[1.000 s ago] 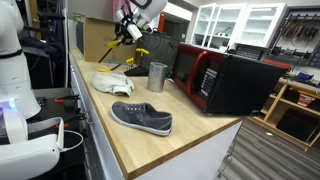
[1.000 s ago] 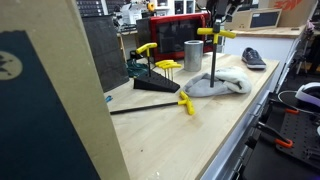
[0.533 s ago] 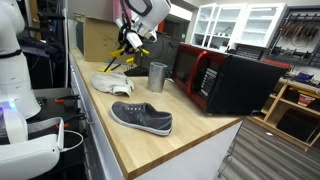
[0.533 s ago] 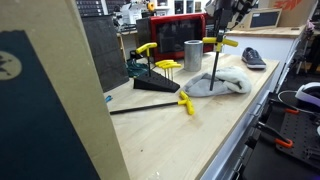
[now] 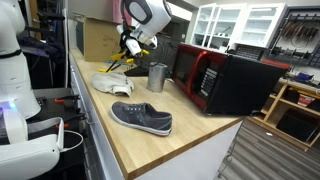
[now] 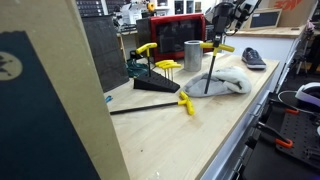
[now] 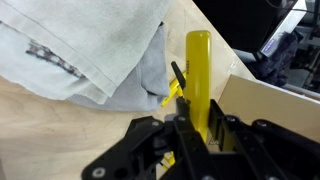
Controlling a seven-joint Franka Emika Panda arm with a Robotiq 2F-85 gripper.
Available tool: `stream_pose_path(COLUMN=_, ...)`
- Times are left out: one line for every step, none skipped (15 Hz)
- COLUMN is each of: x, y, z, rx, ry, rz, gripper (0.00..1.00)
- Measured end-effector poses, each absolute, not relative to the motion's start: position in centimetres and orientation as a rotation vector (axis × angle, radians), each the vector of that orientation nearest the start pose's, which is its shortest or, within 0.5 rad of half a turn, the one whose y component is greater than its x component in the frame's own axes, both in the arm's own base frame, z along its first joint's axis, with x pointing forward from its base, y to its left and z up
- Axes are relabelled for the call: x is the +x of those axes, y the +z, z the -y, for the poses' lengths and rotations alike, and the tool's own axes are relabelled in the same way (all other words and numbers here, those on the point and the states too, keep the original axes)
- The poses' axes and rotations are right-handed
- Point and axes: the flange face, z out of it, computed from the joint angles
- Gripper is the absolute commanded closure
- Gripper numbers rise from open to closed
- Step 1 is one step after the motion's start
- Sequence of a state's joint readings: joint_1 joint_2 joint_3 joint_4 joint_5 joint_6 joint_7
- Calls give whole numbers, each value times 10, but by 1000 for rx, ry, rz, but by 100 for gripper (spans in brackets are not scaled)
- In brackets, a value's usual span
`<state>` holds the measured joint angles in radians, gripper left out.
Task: Lift the biggest hammer from the holder and place it on the grey towel
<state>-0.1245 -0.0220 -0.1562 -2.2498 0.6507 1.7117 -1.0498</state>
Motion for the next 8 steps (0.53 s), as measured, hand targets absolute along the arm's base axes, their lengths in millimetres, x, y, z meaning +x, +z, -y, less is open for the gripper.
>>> stream_pose_path(x=463, y=359, z=75, rx=-2282, ry=22, rz=580, gripper=94)
stream_pose_path(x=463, y=357, z=75, rx=-2281, ry=25, rz=575, gripper=94)
stream_pose_path(x=463, y=356, z=76, rx=-2281, ry=28, rz=569, gripper=94)
stream_pose_path(x=462, y=354, z=77, rx=-2282, ry=33, rz=560, gripper=94)
stream_pose_path(x=462, y=353, z=78, rx=-2284, ry=39, rz=547, gripper=94)
stream_pose_path(x=461, y=351, z=78, rx=-2283, ry=44, rz=541, gripper=94)
stream_pose_path(x=459, y=349, z=78, rx=-2280, ry=49, rz=536, gripper=94)
stream_pose_path(x=457, y=346, z=77, rx=-2277, ry=55, rz=532, gripper=75)
